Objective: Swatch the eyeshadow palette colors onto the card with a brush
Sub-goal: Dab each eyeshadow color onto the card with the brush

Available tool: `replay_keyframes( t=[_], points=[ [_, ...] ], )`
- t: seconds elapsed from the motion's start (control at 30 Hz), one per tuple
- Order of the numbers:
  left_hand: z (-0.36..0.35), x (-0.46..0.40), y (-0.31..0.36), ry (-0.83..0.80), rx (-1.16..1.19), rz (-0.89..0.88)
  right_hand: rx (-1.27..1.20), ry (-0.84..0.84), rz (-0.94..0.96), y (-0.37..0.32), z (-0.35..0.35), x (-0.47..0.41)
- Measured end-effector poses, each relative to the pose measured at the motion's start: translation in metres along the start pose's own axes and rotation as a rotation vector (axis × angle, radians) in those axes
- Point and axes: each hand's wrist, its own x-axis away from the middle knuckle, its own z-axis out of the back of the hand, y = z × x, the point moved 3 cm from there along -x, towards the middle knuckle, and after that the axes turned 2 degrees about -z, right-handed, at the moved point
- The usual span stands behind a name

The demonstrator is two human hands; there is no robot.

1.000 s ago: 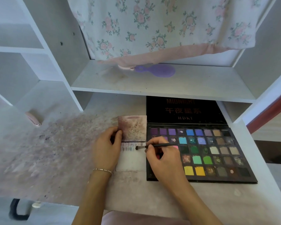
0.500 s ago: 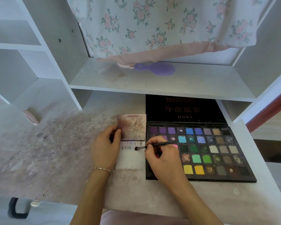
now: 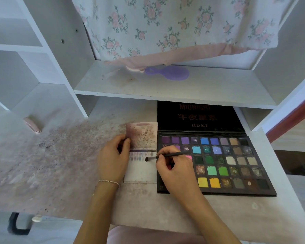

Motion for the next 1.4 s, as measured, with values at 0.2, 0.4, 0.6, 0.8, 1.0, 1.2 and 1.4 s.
replay_keyframes(
  t=[0.2,0.4,0.6,0.8,1.0,1.2,1.4],
  points=[
    [0.000,0.000,0.000,-0.002,0.002,0.004,-0.010,0.001,-0.010,0.001,-0.001,0.000],
    [-0.001,0.000,-0.001,0.001,0.003,0.004,-0.015,-0.005,-0.005,0.000,0.000,0.000],
    [0.000,0.001,-0.001,0.006,-0.001,0.003,-0.156,0.128,0.036,-0.004,0.007,0.002],
    [0.000,0.001,-0.001,-0.001,0.003,0.006,-0.324,0.257,0.059,-0.002,0.013,0.005],
    [-0.001,0.000,-0.002,0.003,0.005,0.005,-0.349,0.280,0.067,0.005,0.029,0.013],
    [-0.001,0.000,-0.003,-0.003,0.018,0.005,-0.221,0.413,0.032,0.026,0.070,0.022],
    [-0.003,0.001,-0.004,0.012,0.000,0.005,-0.147,0.494,-0.036,0.047,0.103,0.024]
  ],
)
